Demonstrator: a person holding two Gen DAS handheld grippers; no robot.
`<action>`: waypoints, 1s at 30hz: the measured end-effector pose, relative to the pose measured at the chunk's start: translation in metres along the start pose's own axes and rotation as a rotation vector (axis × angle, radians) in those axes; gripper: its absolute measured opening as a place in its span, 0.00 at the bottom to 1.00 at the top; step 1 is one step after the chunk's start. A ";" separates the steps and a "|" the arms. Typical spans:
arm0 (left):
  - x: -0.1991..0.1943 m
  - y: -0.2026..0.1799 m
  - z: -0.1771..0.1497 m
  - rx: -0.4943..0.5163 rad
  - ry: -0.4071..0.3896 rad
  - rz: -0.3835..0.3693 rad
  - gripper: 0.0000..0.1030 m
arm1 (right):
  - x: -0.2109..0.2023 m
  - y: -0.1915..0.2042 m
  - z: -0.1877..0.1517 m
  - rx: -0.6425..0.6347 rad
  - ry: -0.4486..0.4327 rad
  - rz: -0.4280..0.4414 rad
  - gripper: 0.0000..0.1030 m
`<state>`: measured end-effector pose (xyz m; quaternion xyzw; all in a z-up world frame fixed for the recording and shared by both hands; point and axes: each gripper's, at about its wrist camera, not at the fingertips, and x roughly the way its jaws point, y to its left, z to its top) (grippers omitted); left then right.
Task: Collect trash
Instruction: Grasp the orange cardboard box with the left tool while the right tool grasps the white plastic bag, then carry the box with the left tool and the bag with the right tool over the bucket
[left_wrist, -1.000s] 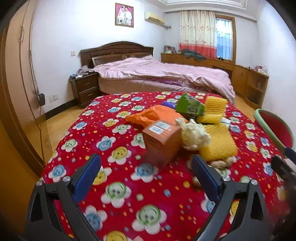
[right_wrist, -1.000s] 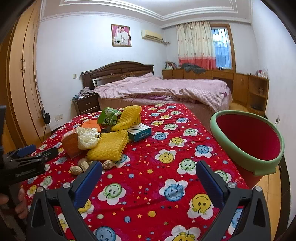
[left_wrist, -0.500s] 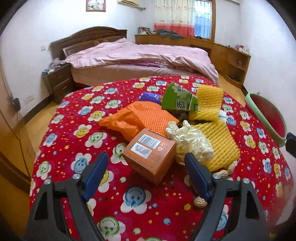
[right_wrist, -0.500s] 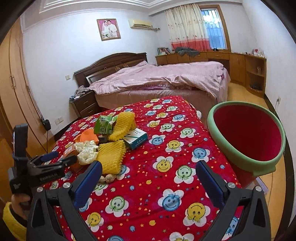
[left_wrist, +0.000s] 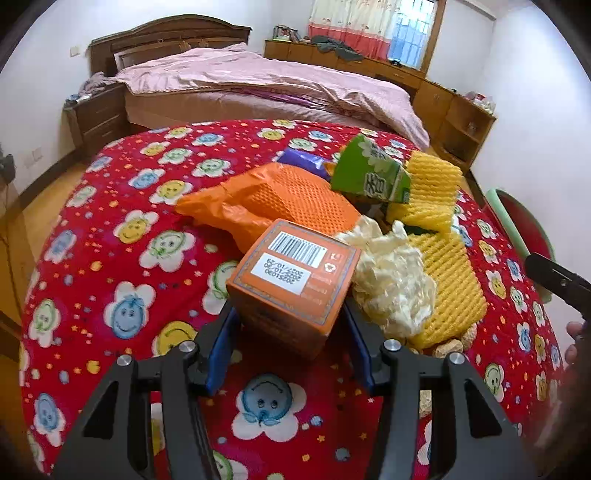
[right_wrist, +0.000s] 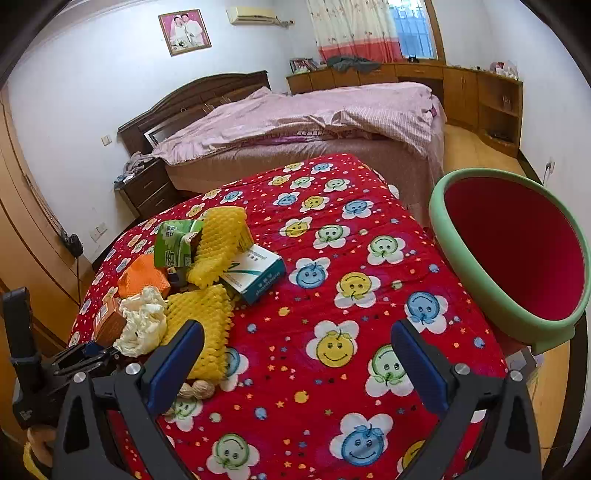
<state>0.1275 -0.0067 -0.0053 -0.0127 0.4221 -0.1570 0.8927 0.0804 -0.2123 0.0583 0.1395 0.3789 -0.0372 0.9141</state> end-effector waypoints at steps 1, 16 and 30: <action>-0.003 0.002 0.001 -0.010 -0.004 0.002 0.53 | -0.001 0.002 0.002 -0.003 0.004 0.006 1.00; -0.086 0.024 -0.018 -0.150 -0.139 0.127 0.53 | -0.004 0.058 -0.004 -0.113 0.044 0.137 1.00; -0.089 0.047 -0.032 -0.215 -0.125 0.168 0.53 | 0.053 0.127 -0.016 -0.206 0.196 0.204 0.61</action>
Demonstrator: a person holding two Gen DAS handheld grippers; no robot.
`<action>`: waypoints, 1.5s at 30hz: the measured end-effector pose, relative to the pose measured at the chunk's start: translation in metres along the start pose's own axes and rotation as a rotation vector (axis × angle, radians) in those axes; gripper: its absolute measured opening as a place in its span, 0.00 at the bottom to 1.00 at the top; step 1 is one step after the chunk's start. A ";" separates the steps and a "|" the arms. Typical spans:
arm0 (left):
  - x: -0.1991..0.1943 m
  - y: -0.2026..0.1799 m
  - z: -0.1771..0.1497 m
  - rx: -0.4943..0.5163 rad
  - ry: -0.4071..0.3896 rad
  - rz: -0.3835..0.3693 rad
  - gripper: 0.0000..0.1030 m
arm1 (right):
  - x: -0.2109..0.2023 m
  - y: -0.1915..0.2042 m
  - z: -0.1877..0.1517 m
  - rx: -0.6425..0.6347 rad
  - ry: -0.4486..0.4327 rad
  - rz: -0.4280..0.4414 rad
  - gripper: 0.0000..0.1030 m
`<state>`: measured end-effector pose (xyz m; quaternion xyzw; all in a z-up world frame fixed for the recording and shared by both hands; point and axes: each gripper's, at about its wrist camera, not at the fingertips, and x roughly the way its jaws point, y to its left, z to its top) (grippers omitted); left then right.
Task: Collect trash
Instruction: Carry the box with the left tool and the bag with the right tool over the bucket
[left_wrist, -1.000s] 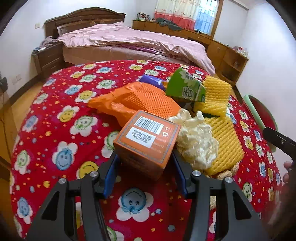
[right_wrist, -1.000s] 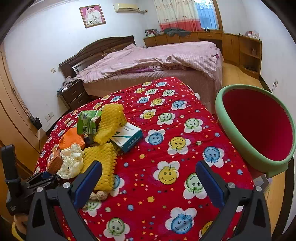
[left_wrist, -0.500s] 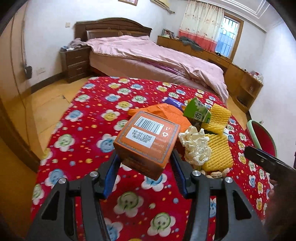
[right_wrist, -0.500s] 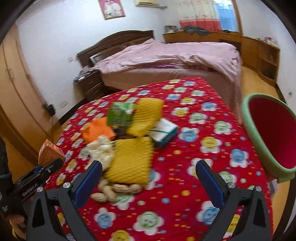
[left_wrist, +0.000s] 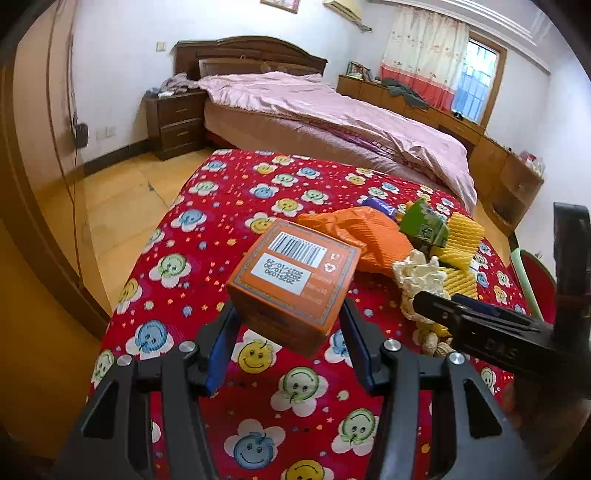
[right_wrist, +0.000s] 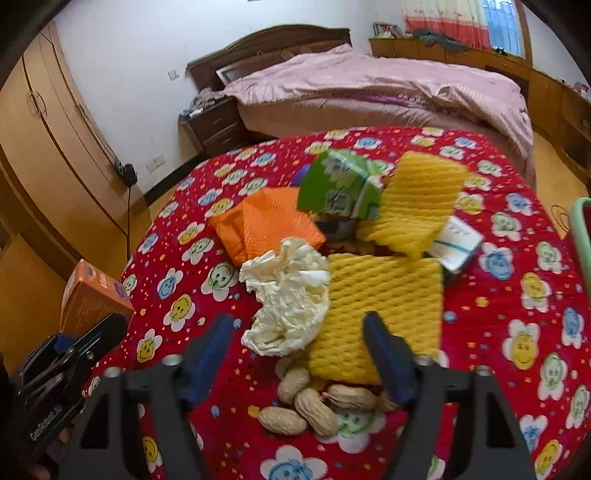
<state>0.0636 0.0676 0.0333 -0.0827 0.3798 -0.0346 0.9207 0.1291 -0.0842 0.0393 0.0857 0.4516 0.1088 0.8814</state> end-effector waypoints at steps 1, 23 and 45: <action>0.001 0.003 -0.001 -0.009 0.007 -0.005 0.53 | 0.004 0.001 0.000 -0.003 0.007 0.001 0.57; -0.058 -0.011 0.000 0.043 -0.095 -0.101 0.53 | -0.080 0.009 -0.024 0.048 -0.147 0.050 0.15; -0.040 -0.162 0.014 0.292 0.008 -0.353 0.53 | -0.193 -0.125 -0.042 0.331 -0.392 -0.116 0.15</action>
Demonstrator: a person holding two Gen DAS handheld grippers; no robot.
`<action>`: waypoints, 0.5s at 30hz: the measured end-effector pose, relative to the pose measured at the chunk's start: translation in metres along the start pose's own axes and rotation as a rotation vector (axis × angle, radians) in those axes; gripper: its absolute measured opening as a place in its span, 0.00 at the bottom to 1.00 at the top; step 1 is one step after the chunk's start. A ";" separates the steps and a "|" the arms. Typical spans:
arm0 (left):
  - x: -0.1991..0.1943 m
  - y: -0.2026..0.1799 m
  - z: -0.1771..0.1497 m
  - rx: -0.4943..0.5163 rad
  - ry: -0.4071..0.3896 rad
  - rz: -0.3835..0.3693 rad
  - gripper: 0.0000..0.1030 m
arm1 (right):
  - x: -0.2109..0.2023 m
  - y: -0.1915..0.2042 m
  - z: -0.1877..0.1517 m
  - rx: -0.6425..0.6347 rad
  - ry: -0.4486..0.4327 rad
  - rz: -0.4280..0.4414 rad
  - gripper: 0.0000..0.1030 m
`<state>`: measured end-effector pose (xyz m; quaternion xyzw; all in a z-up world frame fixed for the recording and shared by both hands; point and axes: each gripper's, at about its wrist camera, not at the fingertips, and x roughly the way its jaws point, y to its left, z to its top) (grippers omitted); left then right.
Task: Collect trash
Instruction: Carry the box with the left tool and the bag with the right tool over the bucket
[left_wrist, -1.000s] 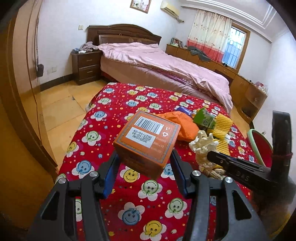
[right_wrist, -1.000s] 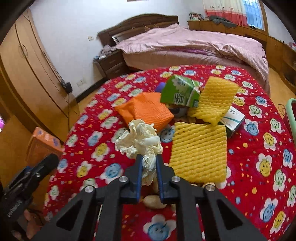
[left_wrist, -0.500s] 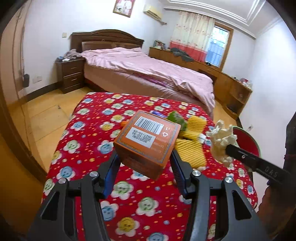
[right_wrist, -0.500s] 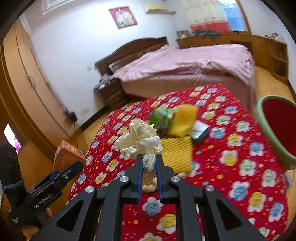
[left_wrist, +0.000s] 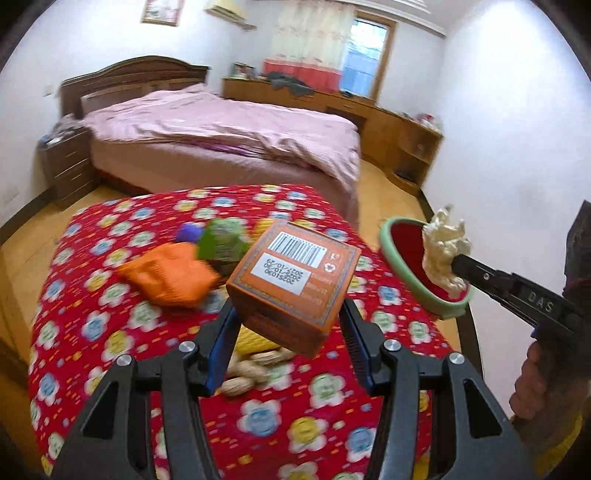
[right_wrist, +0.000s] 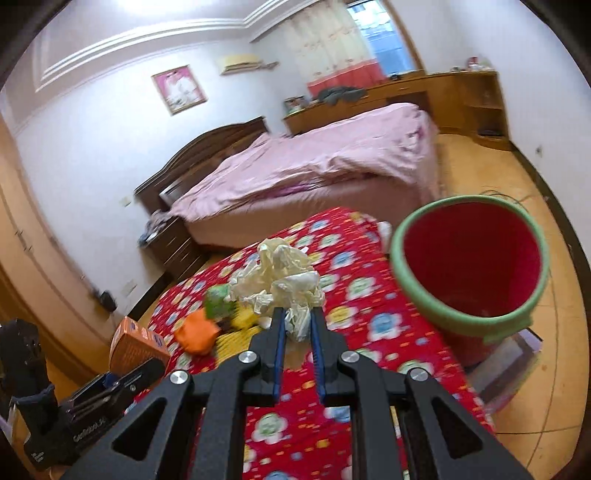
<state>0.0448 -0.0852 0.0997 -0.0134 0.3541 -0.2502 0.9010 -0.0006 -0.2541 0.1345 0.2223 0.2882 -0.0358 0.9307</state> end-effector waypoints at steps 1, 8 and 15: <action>0.006 -0.010 0.004 0.020 0.008 -0.014 0.53 | -0.001 -0.007 0.003 0.011 -0.007 -0.009 0.15; 0.044 -0.061 0.022 0.106 0.050 -0.072 0.53 | -0.008 -0.059 0.020 0.063 -0.053 -0.085 0.15; 0.097 -0.109 0.039 0.139 0.112 -0.136 0.53 | 0.000 -0.114 0.033 0.108 -0.052 -0.152 0.15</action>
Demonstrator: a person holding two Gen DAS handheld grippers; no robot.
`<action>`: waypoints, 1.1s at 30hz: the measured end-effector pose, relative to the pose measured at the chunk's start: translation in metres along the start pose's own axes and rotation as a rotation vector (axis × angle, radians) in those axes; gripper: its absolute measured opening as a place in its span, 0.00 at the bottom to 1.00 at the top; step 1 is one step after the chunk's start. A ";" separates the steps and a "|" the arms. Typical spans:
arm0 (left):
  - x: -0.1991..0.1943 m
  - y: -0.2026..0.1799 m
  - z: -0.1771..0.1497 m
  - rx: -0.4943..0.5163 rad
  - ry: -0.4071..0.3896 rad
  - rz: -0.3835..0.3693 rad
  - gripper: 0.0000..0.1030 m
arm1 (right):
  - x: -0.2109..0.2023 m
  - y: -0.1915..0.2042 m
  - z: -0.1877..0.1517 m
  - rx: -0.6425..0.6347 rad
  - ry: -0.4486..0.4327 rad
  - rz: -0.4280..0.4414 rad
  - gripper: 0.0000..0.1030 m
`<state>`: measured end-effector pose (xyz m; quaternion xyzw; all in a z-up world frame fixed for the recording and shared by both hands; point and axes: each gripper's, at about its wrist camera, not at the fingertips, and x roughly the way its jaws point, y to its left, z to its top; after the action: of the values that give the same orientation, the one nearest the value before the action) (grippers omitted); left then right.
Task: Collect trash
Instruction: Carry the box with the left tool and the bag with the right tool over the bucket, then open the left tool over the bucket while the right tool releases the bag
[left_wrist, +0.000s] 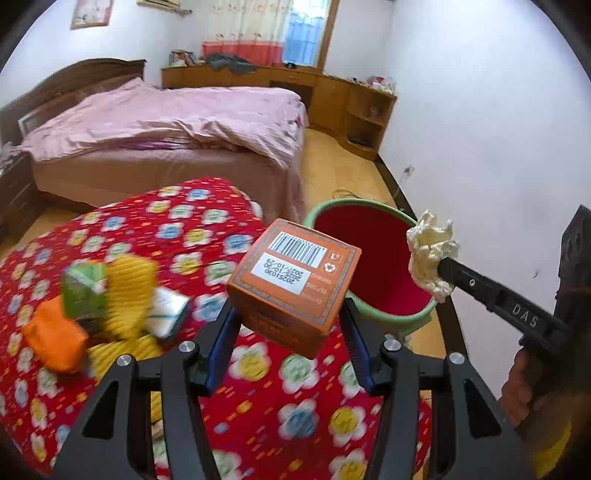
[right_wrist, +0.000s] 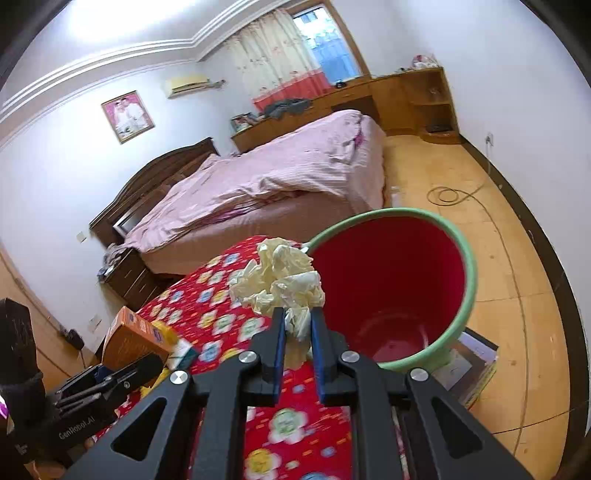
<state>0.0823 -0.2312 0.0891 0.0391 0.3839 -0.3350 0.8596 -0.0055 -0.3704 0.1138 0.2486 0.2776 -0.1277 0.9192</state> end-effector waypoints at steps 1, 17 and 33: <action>0.009 -0.005 0.003 0.005 0.010 -0.006 0.53 | 0.005 -0.010 0.003 0.013 0.001 -0.012 0.15; 0.091 -0.068 0.028 0.124 0.051 -0.029 0.57 | 0.045 -0.086 0.005 0.115 0.048 -0.081 0.19; 0.062 -0.047 0.023 0.056 0.011 -0.030 0.65 | 0.034 -0.078 0.000 0.097 0.020 -0.074 0.36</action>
<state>0.0980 -0.3082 0.0715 0.0590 0.3796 -0.3584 0.8509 -0.0065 -0.4395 0.0646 0.2837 0.2891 -0.1723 0.8979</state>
